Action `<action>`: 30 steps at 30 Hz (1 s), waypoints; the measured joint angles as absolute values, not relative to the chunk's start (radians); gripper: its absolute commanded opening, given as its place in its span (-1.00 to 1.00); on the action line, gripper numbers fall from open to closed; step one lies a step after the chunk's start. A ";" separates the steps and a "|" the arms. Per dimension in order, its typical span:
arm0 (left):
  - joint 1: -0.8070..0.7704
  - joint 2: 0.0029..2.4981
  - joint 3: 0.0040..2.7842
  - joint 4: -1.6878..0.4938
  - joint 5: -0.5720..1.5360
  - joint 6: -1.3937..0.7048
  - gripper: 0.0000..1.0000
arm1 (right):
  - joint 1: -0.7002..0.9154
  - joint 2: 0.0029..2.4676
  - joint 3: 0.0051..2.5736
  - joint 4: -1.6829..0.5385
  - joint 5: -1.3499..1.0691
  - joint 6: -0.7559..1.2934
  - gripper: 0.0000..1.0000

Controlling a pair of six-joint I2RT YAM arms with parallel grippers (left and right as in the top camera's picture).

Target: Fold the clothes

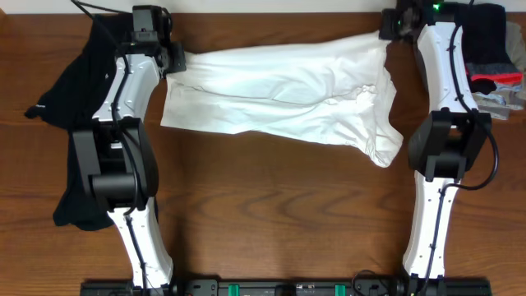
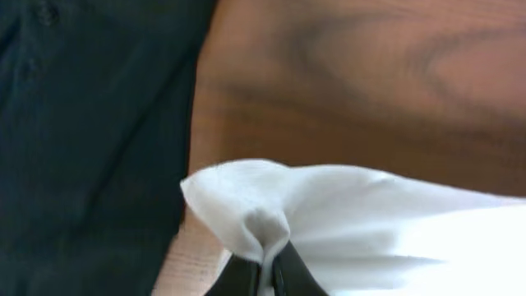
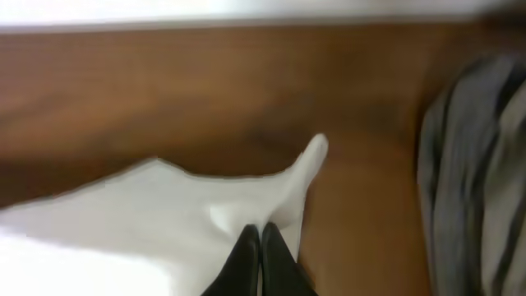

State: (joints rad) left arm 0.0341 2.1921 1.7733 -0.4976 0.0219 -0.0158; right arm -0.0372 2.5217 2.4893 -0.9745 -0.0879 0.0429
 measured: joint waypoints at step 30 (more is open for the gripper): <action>0.118 2.107 1.711 -0.832 0.023 0.043 -0.88 | -0.062 2.421 2.384 -1.650 -0.123 0.040 -0.98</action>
